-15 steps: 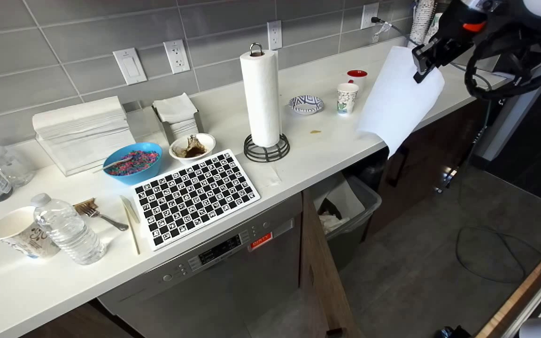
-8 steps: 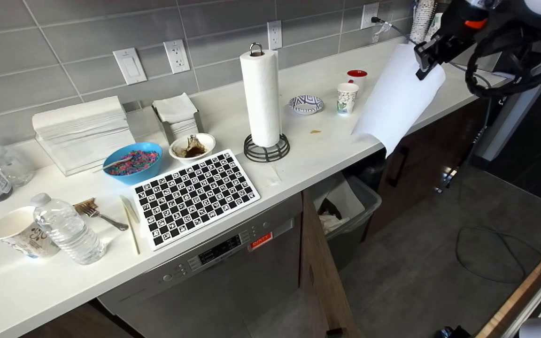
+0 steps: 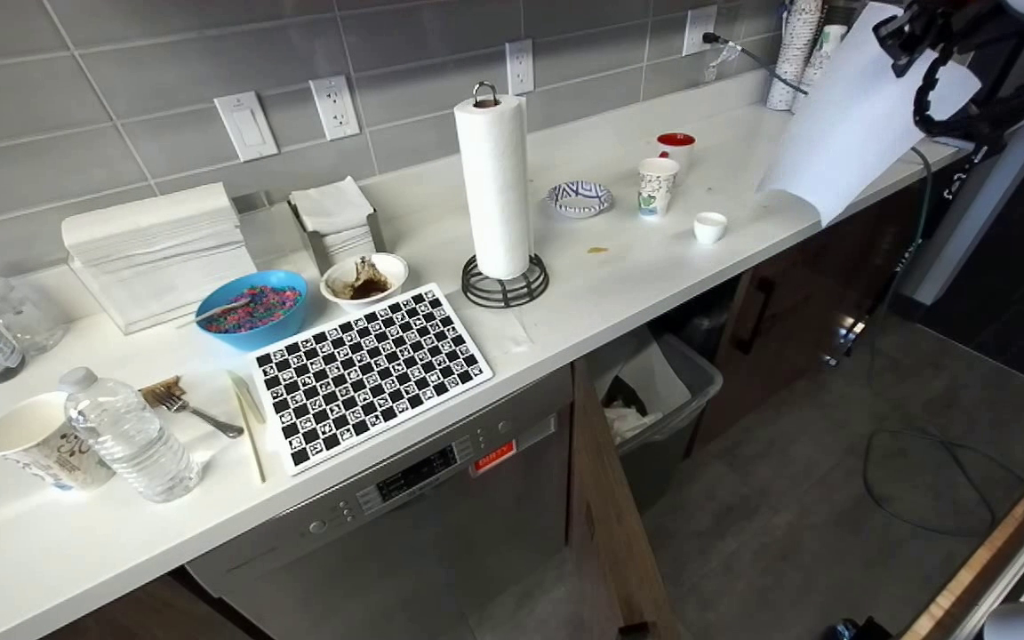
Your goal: Remove the wipe from the roll and put it on the left
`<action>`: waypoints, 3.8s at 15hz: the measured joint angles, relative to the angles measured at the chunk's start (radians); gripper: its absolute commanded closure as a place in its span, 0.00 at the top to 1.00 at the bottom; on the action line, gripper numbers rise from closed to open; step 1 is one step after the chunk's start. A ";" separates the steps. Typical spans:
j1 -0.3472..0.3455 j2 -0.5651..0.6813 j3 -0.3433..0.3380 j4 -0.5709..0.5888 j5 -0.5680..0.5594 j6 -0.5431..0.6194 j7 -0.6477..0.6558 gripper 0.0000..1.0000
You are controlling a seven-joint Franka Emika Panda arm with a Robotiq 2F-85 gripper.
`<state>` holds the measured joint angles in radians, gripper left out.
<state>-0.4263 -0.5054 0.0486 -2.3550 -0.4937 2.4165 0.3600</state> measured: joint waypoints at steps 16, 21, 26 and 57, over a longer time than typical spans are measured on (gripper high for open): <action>0.056 0.448 -0.148 0.357 -0.094 0.083 0.125 0.00; 0.094 0.492 -0.199 0.390 -0.068 0.082 0.100 0.00; 0.111 0.649 -0.238 0.533 0.107 0.089 -0.071 0.00; 0.101 1.015 -0.296 0.918 0.330 0.087 -0.327 1.00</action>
<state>-0.3251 0.5093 -0.2474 -1.4374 -0.1632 2.5039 0.0332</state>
